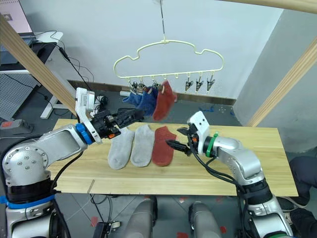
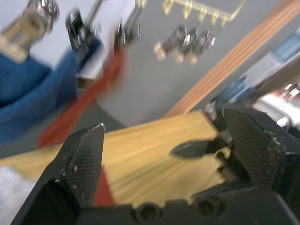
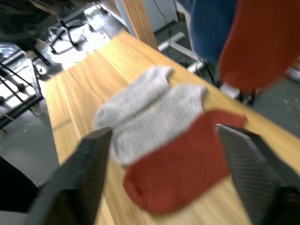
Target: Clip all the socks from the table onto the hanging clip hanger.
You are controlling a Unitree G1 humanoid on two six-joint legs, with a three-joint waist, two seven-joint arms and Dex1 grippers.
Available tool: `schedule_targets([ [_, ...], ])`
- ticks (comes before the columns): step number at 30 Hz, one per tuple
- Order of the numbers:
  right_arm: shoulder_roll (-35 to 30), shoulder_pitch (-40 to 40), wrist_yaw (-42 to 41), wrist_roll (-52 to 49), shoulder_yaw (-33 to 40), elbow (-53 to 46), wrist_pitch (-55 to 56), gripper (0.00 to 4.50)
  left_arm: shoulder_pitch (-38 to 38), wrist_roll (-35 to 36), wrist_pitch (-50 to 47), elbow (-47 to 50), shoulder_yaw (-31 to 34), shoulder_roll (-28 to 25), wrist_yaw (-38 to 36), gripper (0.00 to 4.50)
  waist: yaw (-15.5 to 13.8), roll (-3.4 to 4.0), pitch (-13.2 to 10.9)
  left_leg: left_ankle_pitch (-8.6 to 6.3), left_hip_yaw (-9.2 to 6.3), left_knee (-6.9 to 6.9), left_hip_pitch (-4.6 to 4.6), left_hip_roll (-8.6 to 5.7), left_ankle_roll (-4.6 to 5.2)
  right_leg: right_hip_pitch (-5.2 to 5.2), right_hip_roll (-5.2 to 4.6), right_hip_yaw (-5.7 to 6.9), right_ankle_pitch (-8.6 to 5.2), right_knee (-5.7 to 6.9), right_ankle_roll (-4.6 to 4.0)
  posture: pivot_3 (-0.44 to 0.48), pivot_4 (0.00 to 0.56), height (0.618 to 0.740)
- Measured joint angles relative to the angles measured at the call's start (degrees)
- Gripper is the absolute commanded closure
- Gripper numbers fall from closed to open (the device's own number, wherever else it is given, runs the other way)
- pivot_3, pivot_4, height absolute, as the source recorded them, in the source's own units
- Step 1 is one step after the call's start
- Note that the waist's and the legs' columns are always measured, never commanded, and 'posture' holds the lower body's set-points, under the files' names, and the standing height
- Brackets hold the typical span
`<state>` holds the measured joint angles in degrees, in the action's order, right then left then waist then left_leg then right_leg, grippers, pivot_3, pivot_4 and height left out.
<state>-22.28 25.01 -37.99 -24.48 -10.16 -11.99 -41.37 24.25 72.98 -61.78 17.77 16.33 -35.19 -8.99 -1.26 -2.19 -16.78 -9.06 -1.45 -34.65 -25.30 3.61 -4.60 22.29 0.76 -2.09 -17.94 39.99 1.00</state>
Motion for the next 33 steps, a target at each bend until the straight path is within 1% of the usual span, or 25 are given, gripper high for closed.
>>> schedule_targets([
  [3,0.1,-1.6,3.4,3.3,0.7,-2.0,3.8,0.01,-3.5,-8.1,3.9,2.3,-2.2,-1.1,-0.7,0.00,0.0,-0.01,0.1,0.00,-0.01,0.01,0.01,0.05,-0.01,0.01,0.00,-0.01,0.00,0.00,0.01,0.120,0.185,0.740],
  [6,2.0,-2.2,9.4,7.6,2.1,-3.6,7.6,0.01,-6.8,-18.4,11.0,4.7,-4.3,-1.4,-1.1,0.00,-0.1,-0.01,0.1,0.00,0.01,0.02,0.00,0.03,-0.01,0.02,0.00,-0.02,0.02,-0.02,-0.03,0.117,0.190,0.740],
  [8,3.7,-2.2,13.0,9.7,2.6,-4.3,9.1,0.01,-7.9,-22.9,14.3,5.5,-5.5,-1.3,-2.2,0.00,-0.1,-0.02,0.2,0.00,0.04,0.02,0.00,0.00,-0.01,0.02,0.00,-0.03,0.02,-0.02,-0.04,0.113,0.196,0.740],
  [10,4.9,-2.1,16.0,11.5,2.8,-4.6,9.9,0.01,-8.6,-25.8,16.1,5.8,-7.0,-1.8,-4.4,0.00,-0.1,-0.03,0.2,0.00,0.05,0.02,0.00,-0.01,-0.01,0.02,-0.01,-0.04,0.02,-0.02,-0.04,0.110,0.202,0.740],
  [11,6.3,-2.0,17.7,11.9,3.5,-4.6,9.7,0.01,-9.6,-27.8,18.3,5.9,-8.6,-3.3,-8.8,0.00,-0.1,-0.04,0.2,0.00,0.06,0.02,0.00,0.00,-0.01,0.02,0.00,-0.03,0.02,-0.02,-0.04,0.106,0.206,0.740],
  [12,7.2,-1.8,18.7,11.9,4.1,-4.6,9.6,0.01,-10.2,-29.1,19.7,5.8,-9.5,-4.2,-11.4,0.00,-0.1,-0.03,0.3,0.00,0.06,0.03,0.00,0.01,0.00,0.02,0.00,-0.04,0.03,-0.02,-0.05,0.106,0.206,0.740],
  [13,8.0,-1.5,19.9,12.1,4.6,-4.6,9.6,0.01,-10.5,-29.9,21.2,5.6,-9.8,-4.7,-14.2,0.00,-0.1,-0.03,0.2,-0.01,0.06,0.05,0.01,0.01,0.00,0.03,-0.01,-0.05,0.03,-0.01,-0.05,0.106,0.206,0.740],
  [14,8.5,-1.2,20.6,12.1,4.8,-4.6,9.6,0.18,-10.5,-30.1,22.2,5.3,-9.9,-4.6,-15.9,0.00,-0.1,-0.03,0.3,-0.01,0.06,0.06,0.01,0.02,0.00,0.03,0.00,-0.03,0.03,-0.02,-0.05,0.105,0.211,0.740],
  [16,11.9,0.0,23.5,12.3,6.1,-4.3,9.6,0.57,-10.3,-30.1,25.7,4.0,-9.1,-3.2,-20.5,0.00,-0.1,-0.03,0.3,-0.05,0.04,0.06,0.00,0.07,0.07,0.04,0.00,-0.01,0.04,-0.01,-0.07,0.105,0.211,0.740],
  [17,12.9,0.9,24.5,12.5,6.0,-4.0,9.7,0.93,-10.1,-30.1,27.1,3.6,-9.1,-2.9,-22.3,0.00,0.0,-0.03,0.3,-0.07,0.05,0.06,0.00,0.06,0.11,0.04,0.00,-0.03,0.05,-0.01,-0.09,0.103,0.217,0.740],
  [18,13.7,1.7,25.4,12.9,6.0,-3.6,9.8,1.20,-9.9,-30.2,28.5,3.5,-9.0,-2.6,-24.0,0.00,0.0,-0.03,0.2,-0.07,0.05,0.06,0.01,0.06,0.12,0.04,0.01,-0.02,0.05,0.00,-0.09,0.103,0.217,0.740],
  [20,15.0,3.7,27.2,14.4,5.9,-2.0,10.5,1.20,-9.1,-31.2,31.5,3.1,-8.8,-2.3,-26.5,0.00,0.0,-0.03,0.3,-0.08,0.05,0.06,0.01,0.05,0.13,0.04,0.02,-0.02,0.05,0.00,-0.09,0.103,0.217,0.740],
  [24,16.9,6.6,29.8,16.9,5.9,2.9,13.4,1.20,-8.2,-34.4,36.1,1.9,-8.4,-1.8,-28.5,0.00,0.0,-0.02,0.3,-0.10,0.07,0.06,0.00,0.02,0.17,0.04,0.04,-0.03,0.05,-0.01,-0.09,0.109,0.226,0.740],
  [27,18.0,8.2,30.7,17.5,6.2,5.9,14.9,1.77,-7.5,-35.1,36.6,1.9,-8.3,-0.7,-28.6,0.00,0.0,-0.02,0.2,-0.11,0.06,0.06,-0.01,0.02,0.19,0.04,0.04,-0.02,0.05,-0.01,-0.10,0.118,0.237,0.740],
  [29,18.5,9.5,31.0,17.7,6.7,8.0,16.0,2.42,-7.3,-35.4,37.0,2.0,-8.3,-0.3,-28.5,0.00,0.0,-0.01,0.2,-0.11,0.05,0.06,-0.01,0.04,0.19,0.04,0.05,-0.02,0.05,0.00,-0.10,0.118,0.237,0.740],
  [33,19.1,11.3,32.0,18.3,7.2,11.4,17.8,2.42,-7.3,-35.4,37.0,2.3,-8.2,0.5,-27.9,0.00,0.0,-0.01,0.2,-0.11,0.04,0.05,-0.01,0.04,0.20,0.04,0.05,-0.01,0.05,0.02,-0.10,0.123,0.243,0.740],
])
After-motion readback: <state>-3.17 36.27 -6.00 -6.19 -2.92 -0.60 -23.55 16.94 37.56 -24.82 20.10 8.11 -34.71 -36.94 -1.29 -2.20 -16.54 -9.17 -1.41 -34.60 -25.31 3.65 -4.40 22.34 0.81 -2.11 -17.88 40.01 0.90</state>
